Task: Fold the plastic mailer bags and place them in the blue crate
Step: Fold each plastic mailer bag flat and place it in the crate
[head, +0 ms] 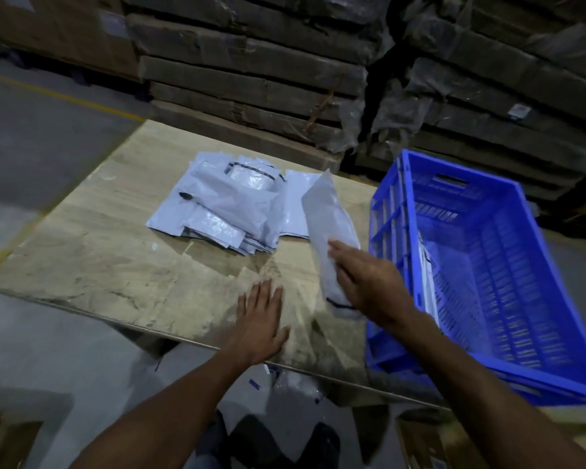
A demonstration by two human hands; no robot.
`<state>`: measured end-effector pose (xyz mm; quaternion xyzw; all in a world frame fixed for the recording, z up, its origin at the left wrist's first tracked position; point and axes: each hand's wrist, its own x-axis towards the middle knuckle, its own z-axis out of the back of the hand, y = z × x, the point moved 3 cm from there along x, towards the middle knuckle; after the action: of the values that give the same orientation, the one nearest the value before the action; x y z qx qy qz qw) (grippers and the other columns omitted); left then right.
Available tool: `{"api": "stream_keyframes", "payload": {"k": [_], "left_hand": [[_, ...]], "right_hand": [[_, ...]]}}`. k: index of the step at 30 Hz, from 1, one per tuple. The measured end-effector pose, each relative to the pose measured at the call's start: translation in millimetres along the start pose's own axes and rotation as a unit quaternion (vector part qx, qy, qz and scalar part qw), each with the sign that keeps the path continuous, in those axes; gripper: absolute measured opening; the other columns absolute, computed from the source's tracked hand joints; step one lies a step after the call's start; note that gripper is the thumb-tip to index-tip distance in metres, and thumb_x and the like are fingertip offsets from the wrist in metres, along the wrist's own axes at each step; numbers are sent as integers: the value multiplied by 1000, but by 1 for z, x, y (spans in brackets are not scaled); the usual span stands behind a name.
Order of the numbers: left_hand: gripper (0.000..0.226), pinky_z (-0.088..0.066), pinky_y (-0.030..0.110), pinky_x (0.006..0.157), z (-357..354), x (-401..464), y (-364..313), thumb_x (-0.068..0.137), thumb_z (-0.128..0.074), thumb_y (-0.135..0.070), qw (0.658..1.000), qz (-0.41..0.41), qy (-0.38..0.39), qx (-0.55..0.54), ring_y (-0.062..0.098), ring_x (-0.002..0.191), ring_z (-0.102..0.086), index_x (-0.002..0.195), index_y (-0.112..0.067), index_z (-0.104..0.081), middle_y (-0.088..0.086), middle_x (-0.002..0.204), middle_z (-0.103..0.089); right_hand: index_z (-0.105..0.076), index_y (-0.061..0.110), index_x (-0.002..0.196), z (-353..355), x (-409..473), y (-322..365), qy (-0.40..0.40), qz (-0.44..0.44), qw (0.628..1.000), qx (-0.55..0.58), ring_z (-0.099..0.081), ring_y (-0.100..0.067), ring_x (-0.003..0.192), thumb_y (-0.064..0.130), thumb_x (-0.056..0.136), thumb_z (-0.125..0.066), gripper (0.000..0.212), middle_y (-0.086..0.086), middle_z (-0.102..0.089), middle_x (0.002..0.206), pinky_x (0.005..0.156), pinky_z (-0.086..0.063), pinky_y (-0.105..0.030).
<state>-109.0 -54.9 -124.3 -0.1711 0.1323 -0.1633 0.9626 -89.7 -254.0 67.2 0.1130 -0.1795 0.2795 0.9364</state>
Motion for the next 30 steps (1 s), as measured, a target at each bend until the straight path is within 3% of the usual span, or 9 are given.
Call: {"api": "stream_keyframes", "payload": {"k": [5,8,13,15,17,20,23,26,30], "left_hand": [[79,-4,57,124,-3,33,-46,103,-43,-49,997,-61,35,43,41,157,5,165,-21,-4,15,172,6],[75,-7,59,124,-4,48,-67,104,-42,-48,995,-67,50,58,42,157,6,165,-22,-8,15,172,5],[76,-1,66,121,-15,66,-84,99,-19,-60,992,-43,83,87,42,156,14,165,-24,-7,12,172,12],[87,2,69,119,-20,70,-88,88,-2,-66,991,-31,92,96,41,156,18,165,-25,-3,11,172,15],[76,5,70,118,-24,71,-89,100,-11,-63,990,-24,97,102,39,155,23,165,-26,3,11,171,21],[71,8,71,117,-22,73,-94,108,-22,-57,988,-16,117,104,37,154,28,164,-27,10,10,168,28],[73,8,72,118,-19,75,-96,108,-22,-58,984,-9,142,105,36,153,30,164,-28,13,10,167,31],[74,7,71,118,-17,76,-97,107,-24,-59,982,1,154,106,36,153,29,164,-29,13,10,167,31],[75,10,71,117,-17,77,-98,107,-23,-60,979,6,173,107,35,150,35,162,-30,18,7,158,43]], "right_hand": [[-72,6,117,71,14,-54,-50,-77,996,-1,-71,-22,105,21,89,-53,36,-6,-68,130,89,-48,-27],[-73,6,115,106,8,-88,-82,-104,991,-3,-73,-25,102,4,84,-66,32,-9,-70,126,89,-56,-36],[-73,5,116,137,-25,-149,-77,-154,985,-27,-73,-28,101,6,82,-64,35,-13,-71,120,91,-57,-43],[-72,8,119,128,-51,-174,-42,-217,974,-41,-74,-38,88,15,81,-59,41,-20,-75,106,79,-59,-48],[-69,11,124,103,-82,-193,47,-284,955,-67,-70,-44,79,15,84,-58,42,-27,-73,94,71,-57,-47],[-63,10,126,65,-121,-209,200,-352,908,-106,-67,-43,85,6,89,-56,37,-25,-70,98,72,-55,-43],[-56,7,125,36,-138,-212,293,-312,895,-126,-65,-41,97,2,92,-49,34,-20,-67,112,75,-53,-40],[-57,-1,118,24,-141,-209,289,-286,908,-105,-63,-44,101,-4,91,-48,29,-21,-64,116,71,-42,-39],[-61,-1,106,12,-138,-205,225,-278,934,-22,-67,-44,81,-8,79,-54,28,-23,-68,96,65,-50,-43]]}}
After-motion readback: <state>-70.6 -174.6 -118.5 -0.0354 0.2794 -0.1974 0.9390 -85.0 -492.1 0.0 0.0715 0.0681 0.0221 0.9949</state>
